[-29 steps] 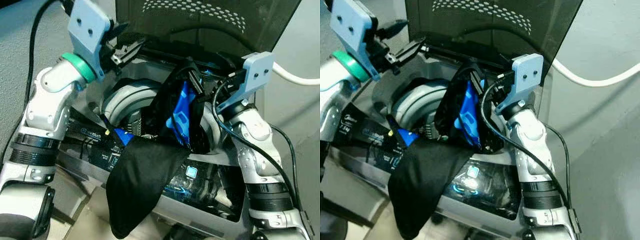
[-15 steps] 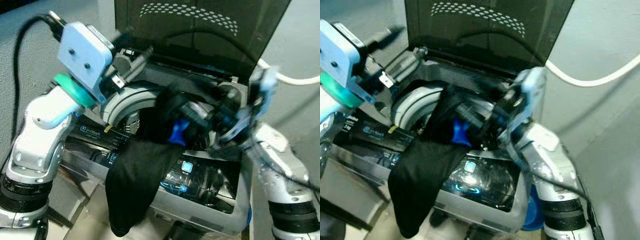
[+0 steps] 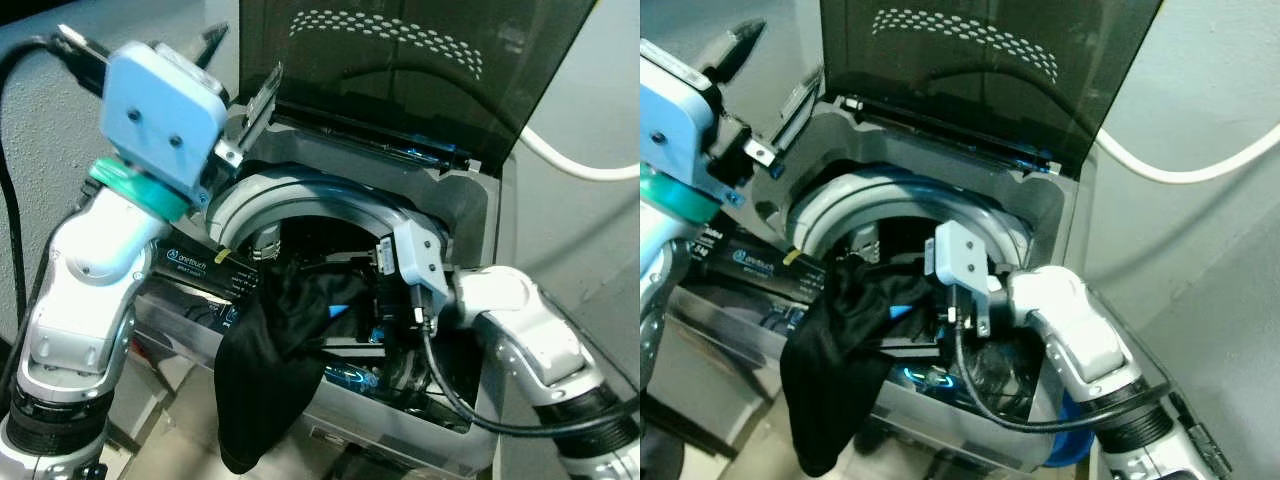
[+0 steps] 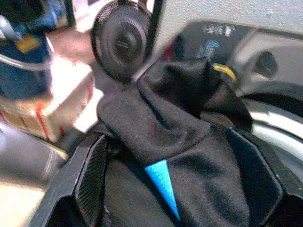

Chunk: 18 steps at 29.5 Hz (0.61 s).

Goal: Clothes washing

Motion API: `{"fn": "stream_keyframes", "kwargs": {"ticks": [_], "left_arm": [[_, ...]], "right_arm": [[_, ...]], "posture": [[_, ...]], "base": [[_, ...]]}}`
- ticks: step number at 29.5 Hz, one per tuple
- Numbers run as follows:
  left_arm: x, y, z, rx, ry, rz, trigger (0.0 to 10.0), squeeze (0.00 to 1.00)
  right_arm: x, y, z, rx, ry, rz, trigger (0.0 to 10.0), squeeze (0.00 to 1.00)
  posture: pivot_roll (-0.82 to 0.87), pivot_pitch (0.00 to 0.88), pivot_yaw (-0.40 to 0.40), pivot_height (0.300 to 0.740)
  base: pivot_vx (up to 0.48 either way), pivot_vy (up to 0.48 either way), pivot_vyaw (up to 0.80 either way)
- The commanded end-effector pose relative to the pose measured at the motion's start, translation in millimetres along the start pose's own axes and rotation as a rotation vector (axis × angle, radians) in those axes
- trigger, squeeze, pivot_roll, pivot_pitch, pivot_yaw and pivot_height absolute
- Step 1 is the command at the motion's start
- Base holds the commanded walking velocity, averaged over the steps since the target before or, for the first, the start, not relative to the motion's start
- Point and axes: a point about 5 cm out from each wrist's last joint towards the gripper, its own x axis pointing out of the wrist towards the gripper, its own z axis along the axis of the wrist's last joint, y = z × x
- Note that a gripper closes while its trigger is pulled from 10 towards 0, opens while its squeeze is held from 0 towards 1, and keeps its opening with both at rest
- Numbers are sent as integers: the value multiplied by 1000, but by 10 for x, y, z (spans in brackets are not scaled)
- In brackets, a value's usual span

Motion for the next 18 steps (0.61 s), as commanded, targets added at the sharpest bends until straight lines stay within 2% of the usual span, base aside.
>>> {"fn": "stream_keyframes", "kwargs": {"ticks": [1,2,4,5,9,11,12,13,14,18], "left_arm": [[-13,-33,4,6,2,5,10000,0],[-12,-44,-8,-1,4,7,10000,0],[-12,-44,-8,-1,4,7,10000,0],[-11,-55,-14,-5,6,10,10000,0],[-7,-75,-27,-15,18,6,10000,0],[-8,-77,-29,-16,21,6,10000,0],[-11,-77,-30,-19,26,6,10000,0],[-13,-77,-32,-21,29,7,10000,0],[-17,-77,-37,-21,33,8,10000,0],[-26,-77,-50,-20,41,10,10000,0]], "right_arm": [[-31,-9,-40,-56,62,17,10000,0],[-36,-22,-75,-84,103,10,10000,0],[-36,-22,-75,-84,103,10,10000,0],[-28,-31,-120,-102,137,4,10000,0],[81,-59,-350,-91,236,-76,10000,0],[96,-58,-379,-87,246,-84,10000,0],[108,-61,-413,-82,257,-93,549,0],[116,-64,-436,-79,263,-101,549,0],[127,-89,-456,-67,256,-130,0,0],[153,-191,-458,-39,221,-229,0,0]], "posture": [[180,91,-53,740],[173,90,-52,740],[173,90,-52,740],[172,89,-51,740],[170,95,-43,740],[170,95,-43,740],[171,100,-42,740],[171,100,-42,740],[173,103,-43,740],[173,105,-44,740]], "base": [[0,0,0],[0,0,0],[0,0,0],[0,0,0],[0,0,0],[0,0,0],[0,0,0],[0,0,0],[0,0,0],[0,0,0]]}}
